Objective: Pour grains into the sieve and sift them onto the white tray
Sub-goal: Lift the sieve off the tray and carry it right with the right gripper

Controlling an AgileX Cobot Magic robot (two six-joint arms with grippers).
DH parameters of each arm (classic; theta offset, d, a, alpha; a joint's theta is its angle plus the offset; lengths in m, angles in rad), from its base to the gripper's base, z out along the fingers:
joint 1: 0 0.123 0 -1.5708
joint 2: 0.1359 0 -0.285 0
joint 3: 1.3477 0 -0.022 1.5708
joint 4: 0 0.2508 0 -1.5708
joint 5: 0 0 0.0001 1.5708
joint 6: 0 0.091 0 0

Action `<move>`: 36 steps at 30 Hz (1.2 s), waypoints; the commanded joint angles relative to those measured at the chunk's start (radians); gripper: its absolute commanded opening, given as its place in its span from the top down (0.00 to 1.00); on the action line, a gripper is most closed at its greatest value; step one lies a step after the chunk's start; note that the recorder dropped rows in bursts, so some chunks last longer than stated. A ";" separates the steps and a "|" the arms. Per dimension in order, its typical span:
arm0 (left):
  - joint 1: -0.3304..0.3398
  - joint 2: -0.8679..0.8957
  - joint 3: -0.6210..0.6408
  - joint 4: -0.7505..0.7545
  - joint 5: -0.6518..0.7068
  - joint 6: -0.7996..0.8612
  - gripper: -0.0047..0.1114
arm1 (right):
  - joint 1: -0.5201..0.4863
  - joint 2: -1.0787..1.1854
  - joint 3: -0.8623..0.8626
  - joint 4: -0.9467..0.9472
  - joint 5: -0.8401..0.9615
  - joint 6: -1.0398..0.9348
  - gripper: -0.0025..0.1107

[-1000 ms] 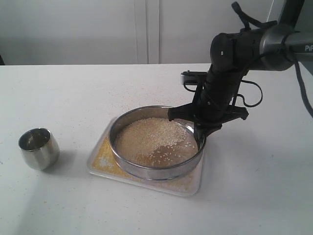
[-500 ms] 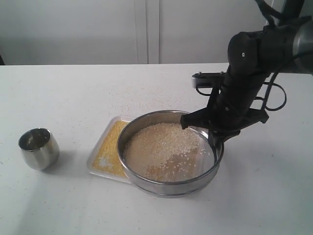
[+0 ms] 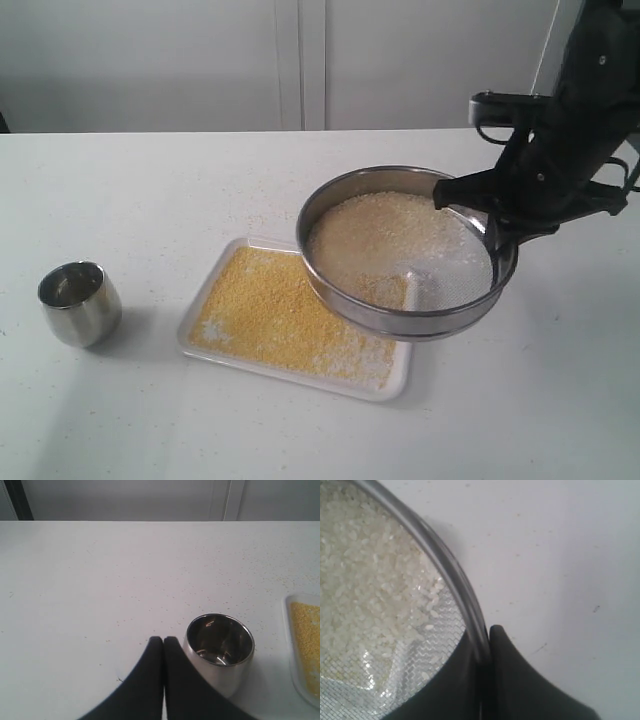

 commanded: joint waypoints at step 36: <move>0.002 -0.009 0.007 0.002 -0.005 -0.005 0.96 | -0.099 0.151 -0.031 0.013 -0.318 0.043 0.98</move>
